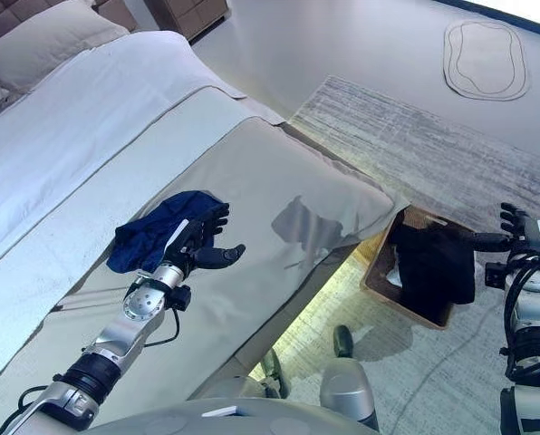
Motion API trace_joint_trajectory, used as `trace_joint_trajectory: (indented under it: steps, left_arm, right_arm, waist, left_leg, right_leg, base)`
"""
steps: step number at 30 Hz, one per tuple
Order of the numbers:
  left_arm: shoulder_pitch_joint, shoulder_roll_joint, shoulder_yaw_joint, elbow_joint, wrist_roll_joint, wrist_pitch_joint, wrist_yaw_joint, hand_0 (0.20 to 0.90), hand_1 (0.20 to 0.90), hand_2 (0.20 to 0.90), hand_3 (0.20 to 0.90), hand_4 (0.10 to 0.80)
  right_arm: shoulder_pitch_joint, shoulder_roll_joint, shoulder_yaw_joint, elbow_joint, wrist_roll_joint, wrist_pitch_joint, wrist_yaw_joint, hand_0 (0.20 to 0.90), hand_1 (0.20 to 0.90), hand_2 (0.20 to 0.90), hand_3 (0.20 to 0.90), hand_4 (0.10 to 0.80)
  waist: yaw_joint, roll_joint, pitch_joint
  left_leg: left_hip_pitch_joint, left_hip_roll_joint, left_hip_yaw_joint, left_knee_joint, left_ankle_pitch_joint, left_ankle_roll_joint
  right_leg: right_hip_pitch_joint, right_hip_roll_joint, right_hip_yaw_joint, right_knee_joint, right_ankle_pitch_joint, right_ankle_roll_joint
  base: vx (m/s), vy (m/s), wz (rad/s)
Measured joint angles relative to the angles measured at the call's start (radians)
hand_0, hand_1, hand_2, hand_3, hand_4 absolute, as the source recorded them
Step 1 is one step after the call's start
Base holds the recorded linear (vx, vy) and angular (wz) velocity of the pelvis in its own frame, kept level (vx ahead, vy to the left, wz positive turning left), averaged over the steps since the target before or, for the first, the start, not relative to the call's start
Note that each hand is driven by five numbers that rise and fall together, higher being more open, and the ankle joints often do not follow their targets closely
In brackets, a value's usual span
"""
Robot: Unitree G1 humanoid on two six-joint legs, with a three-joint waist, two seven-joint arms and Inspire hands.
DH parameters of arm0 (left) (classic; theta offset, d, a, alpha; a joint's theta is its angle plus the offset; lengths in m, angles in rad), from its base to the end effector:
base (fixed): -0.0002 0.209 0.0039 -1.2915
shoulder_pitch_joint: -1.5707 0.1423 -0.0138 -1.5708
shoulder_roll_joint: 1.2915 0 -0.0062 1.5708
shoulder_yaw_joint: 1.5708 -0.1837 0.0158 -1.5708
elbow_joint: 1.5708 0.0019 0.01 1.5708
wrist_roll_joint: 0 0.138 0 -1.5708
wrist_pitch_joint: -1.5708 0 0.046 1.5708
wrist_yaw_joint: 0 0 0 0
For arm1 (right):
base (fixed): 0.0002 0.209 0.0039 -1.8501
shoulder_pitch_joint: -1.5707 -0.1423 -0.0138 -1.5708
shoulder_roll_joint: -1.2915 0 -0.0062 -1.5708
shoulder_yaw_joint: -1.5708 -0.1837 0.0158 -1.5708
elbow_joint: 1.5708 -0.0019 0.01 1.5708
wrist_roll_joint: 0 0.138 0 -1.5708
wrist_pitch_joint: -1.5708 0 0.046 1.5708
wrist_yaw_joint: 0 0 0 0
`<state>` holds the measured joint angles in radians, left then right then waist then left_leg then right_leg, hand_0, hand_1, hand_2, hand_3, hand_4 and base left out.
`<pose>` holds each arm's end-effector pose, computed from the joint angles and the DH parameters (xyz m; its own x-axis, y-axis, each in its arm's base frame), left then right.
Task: Pick up the clothes from the bed and place them into the basket
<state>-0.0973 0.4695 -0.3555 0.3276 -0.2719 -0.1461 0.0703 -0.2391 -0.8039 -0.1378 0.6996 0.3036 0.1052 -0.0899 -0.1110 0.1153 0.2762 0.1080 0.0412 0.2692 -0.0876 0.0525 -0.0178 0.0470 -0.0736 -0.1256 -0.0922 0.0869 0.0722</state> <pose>0.2068 0.1969 0.0080 0.9688 -0.1470 -0.1993 0.1928 0.9529 0.2340 0.2096 -0.3731 0.0775 0.7768 -0.5831 -0.2380 0.4461 0.7762 -0.4456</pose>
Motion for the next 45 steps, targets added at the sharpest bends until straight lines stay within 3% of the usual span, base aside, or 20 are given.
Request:
trace_joint_trajectory:
  steps: [4,10,13,15,22,26,27,28,30,32,33,34,36,37,38,41,45]
  left_arm:
    - [0.001,-0.006,0.007,0.0,0.0,0.02,0.0,0.9,0.9,0.9,0.9,0.8]
    - [0.002,-0.02,0.012,0.008,0.002,0.028,0.001,0.9,0.9,0.9,0.9,0.8]
    - [0.002,-0.024,0.015,0.025,0.02,0.03,0.005,0.9,0.9,0.9,0.9,0.8]
    - [0.007,-0.024,0.019,0.032,0.02,0.032,0.012,0.9,0.9,0.9,0.9,0.8]
    - [0.057,-0.021,0.081,0.051,0.038,0.033,0.047,0.9,0.9,0.9,0.9,0.8]
    - [0.065,-0.013,0.092,0.051,0.038,0.034,0.042,0.9,0.9,0.9,0.9,0.8]
    - [0.067,-0.006,0.092,0.051,0.038,0.034,0.038,0.9,0.9,0.9,0.9,0.8]
    - [0.067,-0.002,0.092,0.052,0.039,0.035,0.034,0.9,0.9,0.9,0.9,0.8]
    - [0.061,0.016,0.089,0.05,0.039,0.035,0.012,0.9,0.9,0.9,0.9,0.8]
    - [0.052,0.047,0.088,0.051,0.039,0.035,0.008,0.9,0.9,0.9,0.9,0.8]
    - [0.042,0.065,0.087,0.054,0.039,0.036,0.006,0.9,0.9,0.9,0.9,0.8]
    - [0.022,0.067,0.087,0.06,0.039,0.036,0.006,0.9,0.9,0.9,0.9,0.8]
    - [-0.008,0.064,0.085,0.062,0.039,0.036,0.003,0.9,0.9,0.9,0.9,0.8]
    - [-0.009,0.058,0.086,0.065,0.038,0.035,0.007,0.9,0.9,0.9,0.9,0.8]
    - [-0.004,0.045,0.085,0.068,0.038,0.036,0.008,0.9,0.9,0.9,0.9,0.8]
    - [0.034,0.038,0.084,0.068,0.038,0.035,0.0,0.9,0.9,0.9,0.9,0.8]
    - [0.058,0.034,0.058,0.067,0.036,0.014,-0.027,0.9,0.9,0.9,0.9,0.8]
  right_arm:
    - [-0.002,0.001,0.046,-0.038,0.052,-0.022,0.038,0.9,0.9,0.9,0.9,0.8]
    - [-0.006,0.034,0.082,-0.071,0.058,-0.047,0.043,0.9,0.9,0.9,0.9,0.8]
    - [-0.043,0.052,0.145,-0.103,0.057,-0.059,0.033,0.9,0.9,0.9,0.9,0.8]
    - [-0.068,0.069,0.157,-0.12,0.05,-0.068,0.026,0.9,0.9,0.9,0.9,0.8]
    - [-0.171,0.131,0.26,-0.155,-0.073,-0.096,-0.032,0.9,0.9,0.9,0.9,0.8]
    - [-0.245,0.139,0.312,-0.148,-0.161,-0.093,-0.068,0.9,0.9,0.9,0.9,0.8]
    - [-0.266,0.147,0.324,-0.142,-0.179,-0.092,-0.076,0.9,0.9,0.9,0.9,0.8]
    - [-0.278,0.152,0.336,-0.134,-0.192,-0.091,-0.084,0.9,0.9,0.9,0.9,0.8]
    - [-0.26,0.153,0.352,-0.133,-0.217,-0.08,-0.096,0.9,0.9,0.9,0.9,0.8]
    - [-0.246,0.154,0.354,-0.133,-0.238,-0.071,-0.098,0.9,0.9,0.9,0.9,0.8]
    - [-0.251,0.153,0.354,-0.134,-0.25,-0.069,-0.109,0.9,0.9,0.9,0.9,0.8]
    - [-0.26,0.15,0.353,-0.135,-0.251,-0.062,-0.125,0.9,0.9,0.9,0.9,0.8]
    - [-0.271,0.144,0.35,-0.135,-0.25,-0.026,-0.129,0.9,0.9,0.9,0.9,0.8]
    - [-0.28,0.144,0.352,-0.133,-0.25,-0.015,-0.124,0.9,0.9,0.9,0.9,0.8]
    - [-0.29,0.144,0.353,-0.124,-0.249,-0.014,-0.116,0.9,0.9,0.9,0.9,0.8]
    - [-0.32,0.143,0.389,-0.076,-0.248,-0.007,-0.083,0.9,0.9,0.9,0.9,0.8]
    - [-0.401,0.097,0.41,-0.017,-0.25,0.01,-0.08,0.9,0.9,0.9,0.9,0.8]
  waist:
    - [0.029,-0.009,0.001]
    - [0.076,-0.017,-0.003]
    - [0.102,-0.029,-0.009]
    - [0.12,-0.035,-0.01]
    - [0.179,-0.091,-0.037]
    - [0.226,-0.098,-0.04]
    - [0.233,-0.098,-0.04]
    - [0.234,-0.093,-0.039]
    - [0.217,-0.085,-0.034]
    - [0.193,-0.107,-0.032]
    - [0.192,-0.116,-0.026]
    - [0.177,-0.119,-0.021]
    - [0.163,-0.126,-0.016]
    - [0.184,-0.132,-0.016]
    - [0.201,-0.122,-0.015]
    - [0.246,-0.101,-0.013]
    - [0.274,-0.078,0.005]
  left_leg:
    - [0.0,0.004,-0.037,0.0,0.011,-0.003]
    - [-0.025,0.008,-0.111,-0.005,0.018,-0.007]
    - [-0.047,0.007,-0.106,-0.005,0.021,0.002]
    - [-0.05,0.0,-0.117,-0.004,0.032,0.015]
    - [-0.059,-0.036,-0.177,-0.001,0.048,0.017]
    - [-0.06,-0.053,-0.188,-0.001,0.046,0.022]
    - [-0.06,-0.055,-0.196,-0.001,0.045,0.027]
    - [-0.066,-0.057,-0.207,0.003,0.021,0.048]
    - [-0.055,-0.042,-0.286,0.028,0.029,0.072]
    - [-0.053,-0.055,-0.346,0.031,0.034,0.069]
    - [-0.059,-0.08,-0.4,0.032,0.035,0.085]
    - [-0.075,-0.084,-0.438,0.039,0.034,0.091]
    - [-0.102,-0.104,-0.455,0.041,0.04,0.096]
    - [-0.104,-0.119,-0.452,0.039,0.036,0.089]
    - [-0.106,-0.118,-0.452,0.038,0.034,0.085]
    - [-0.117,-0.077,-0.441,0.037,0.038,0.045]
    - [-0.173,-0.068,-0.466,0.058,0.053,0.005]
  right_leg:
    - [0.02,0.001,-0.039,0.0,-0.005,0.0]
    - [0.056,-0.003,-0.151,0.0,-0.012,-0.008]
    - [0.059,-0.013,-0.201,0.001,-0.014,-0.01]
    - [0.062,-0.018,-0.21,0.001,-0.014,-0.01]
    - [0.081,-0.04,-0.244,0.001,-0.014,-0.01]
    - [0.087,-0.056,-0.248,0.004,-0.015,-0.008]
    - [0.076,-0.065,-0.254,0.039,-0.027,0.008]
    - [0.044,-0.077,-0.25,0.126,-0.049,0.032]
    - [-0.075,-0.109,-0.187,0.419,-0.111,0.03]
    - [-0.093,-0.092,-0.06,0.39,-0.152,0.041]
    - [-0.121,-0.092,-0.021,0.353,-0.153,0.043]
    - [-0.134,-0.061,0.046,0.326,-0.152,0.043]
    - [-0.14,-0.056,0.037,0.247,-0.146,0.042]
    - [-0.141,-0.06,0.04,0.223,-0.12,0.012]
    - [-0.129,-0.062,0.031,0.192,-0.084,0.012]
    - [-0.078,-0.031,-0.022,0.104,-0.044,-0.001]
    - [-0.095,-0.02,-0.065,0.079,-0.039,-0.008]
  base:
    - [0.018,0.004,0.32]
    - [0.024,0.045,0.54]
    - [0.076,0.13,0.51]
    - [0.053,0.098,0.25]
    - [0.11,0.16,0.26]
    - [0.122,0.177,0.14]
    - [0.175,0.096,0.22]
    - [0.225,-0.036,0.44]
    - [0.185,-0.169,0.73]
    - [0.111,-0.215,0.99]
    - [0.098,-0.232,1.03]
    - [0.074,-0.179,1.26]
    - [0.047,-0.129,1.1]
    - [0.11,-0.116,0.45]
    - [0.192,-0.061,0.23]
    - [0.109,0.002,0.28]
    - [-0.128,0.067,0.25]
